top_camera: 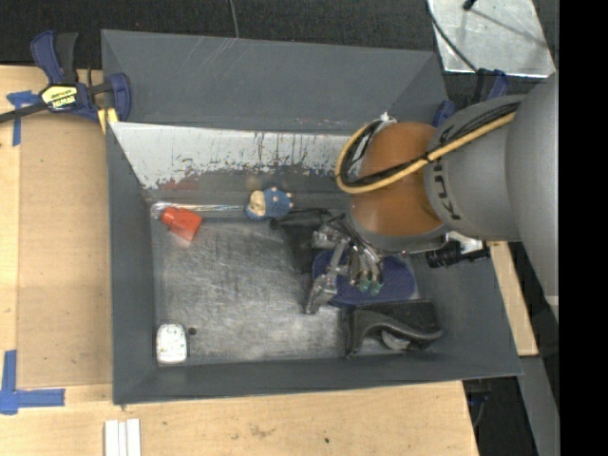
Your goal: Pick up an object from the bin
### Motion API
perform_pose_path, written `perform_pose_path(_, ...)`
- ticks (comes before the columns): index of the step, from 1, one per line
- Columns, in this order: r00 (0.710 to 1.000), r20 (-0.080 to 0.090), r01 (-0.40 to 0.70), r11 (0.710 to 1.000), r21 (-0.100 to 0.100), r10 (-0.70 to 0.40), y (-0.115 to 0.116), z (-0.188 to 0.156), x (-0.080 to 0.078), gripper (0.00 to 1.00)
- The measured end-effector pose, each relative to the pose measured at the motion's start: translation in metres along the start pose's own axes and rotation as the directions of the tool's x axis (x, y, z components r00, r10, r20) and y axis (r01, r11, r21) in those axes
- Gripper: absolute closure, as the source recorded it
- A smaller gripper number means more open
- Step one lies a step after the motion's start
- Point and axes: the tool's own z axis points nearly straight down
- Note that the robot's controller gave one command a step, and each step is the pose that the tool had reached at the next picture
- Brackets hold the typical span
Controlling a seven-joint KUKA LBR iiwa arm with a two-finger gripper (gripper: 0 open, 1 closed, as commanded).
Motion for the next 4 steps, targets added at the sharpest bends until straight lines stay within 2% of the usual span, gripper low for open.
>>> perform_pose_path(1, 0.996, 0.005, 0.09, 0.996, -0.001, -0.09, -0.015, -0.02, -0.009, 0.0)
perform_pose_path(2, 0.987, 0.001, -0.161, 0.987, -0.001, 0.161, -0.015, -0.017, -0.043, 0.0)
perform_pose_path(3, 0.987, 0.001, -0.159, 0.987, -0.002, 0.159, -0.014, -0.017, -0.043, 1.0)
perform_pose_path(4, 0.99, 0.007, -0.144, 0.99, -0.004, 0.144, -0.008, -0.1, -0.045, 1.0)
